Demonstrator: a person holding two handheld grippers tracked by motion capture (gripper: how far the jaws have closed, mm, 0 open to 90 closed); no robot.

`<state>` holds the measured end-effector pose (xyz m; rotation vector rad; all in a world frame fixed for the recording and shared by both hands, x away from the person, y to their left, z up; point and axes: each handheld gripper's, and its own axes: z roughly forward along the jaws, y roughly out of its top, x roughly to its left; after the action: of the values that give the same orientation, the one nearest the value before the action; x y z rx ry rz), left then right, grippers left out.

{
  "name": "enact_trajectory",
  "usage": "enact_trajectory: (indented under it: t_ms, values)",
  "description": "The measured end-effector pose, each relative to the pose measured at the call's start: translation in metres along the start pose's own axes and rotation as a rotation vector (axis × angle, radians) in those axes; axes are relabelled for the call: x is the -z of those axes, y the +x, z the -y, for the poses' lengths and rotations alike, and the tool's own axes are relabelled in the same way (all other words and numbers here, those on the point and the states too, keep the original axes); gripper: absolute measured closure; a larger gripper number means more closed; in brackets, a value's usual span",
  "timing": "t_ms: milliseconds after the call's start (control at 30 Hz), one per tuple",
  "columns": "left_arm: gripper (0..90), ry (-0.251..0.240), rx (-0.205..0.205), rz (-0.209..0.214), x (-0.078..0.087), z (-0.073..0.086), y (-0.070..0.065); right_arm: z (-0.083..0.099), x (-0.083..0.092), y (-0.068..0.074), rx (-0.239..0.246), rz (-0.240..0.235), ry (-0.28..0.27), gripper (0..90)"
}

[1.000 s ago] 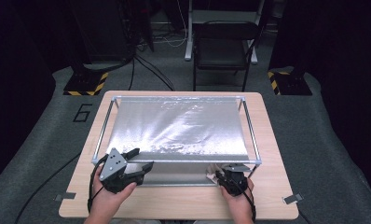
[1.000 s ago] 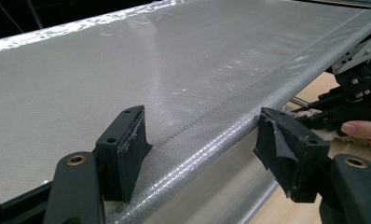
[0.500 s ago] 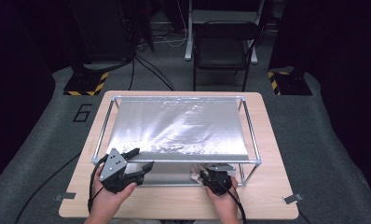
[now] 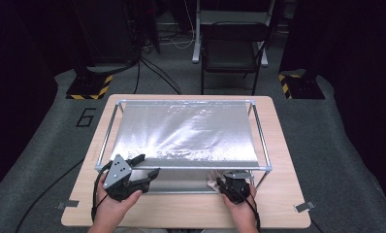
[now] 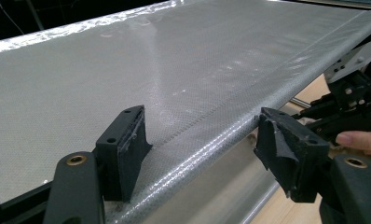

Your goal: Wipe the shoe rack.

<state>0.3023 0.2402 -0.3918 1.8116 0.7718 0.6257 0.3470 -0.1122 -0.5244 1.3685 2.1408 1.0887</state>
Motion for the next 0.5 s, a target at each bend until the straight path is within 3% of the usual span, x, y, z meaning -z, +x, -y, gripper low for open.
enact_trajectory:
  t_ms: [33,67,100,167,400,433,500]
  values:
    - [33.2,0.001,0.002,0.002,0.000,0.000,0.000,0.001,0.003,-0.005,0.009,-0.017,-0.001,68.3]
    - [33.2,-0.001,0.006,0.004,0.000,0.000,0.000,0.002,0.005,-0.007,0.009,0.003,-0.010,68.0]
    - [33.3,-0.002,0.005,0.006,-0.001,0.000,0.000,0.004,0.006,-0.005,-0.065,-0.014,-0.008,67.6]
    - [33.2,0.000,0.003,0.004,-0.001,0.000,-0.001,0.005,0.007,-0.006,-0.086,-0.018,-0.006,67.3]
    - [33.2,0.003,0.003,0.005,-0.001,0.000,-0.001,0.001,-0.003,0.008,-0.071,-0.026,-0.004,67.7]
    - [33.2,0.002,0.003,0.005,-0.001,0.000,-0.001,-0.001,-0.005,0.011,-0.045,-0.030,-0.004,67.8]
    - [33.2,0.001,0.003,0.004,-0.001,0.000,-0.001,-0.002,-0.010,0.021,-0.095,-0.074,-0.017,67.8]
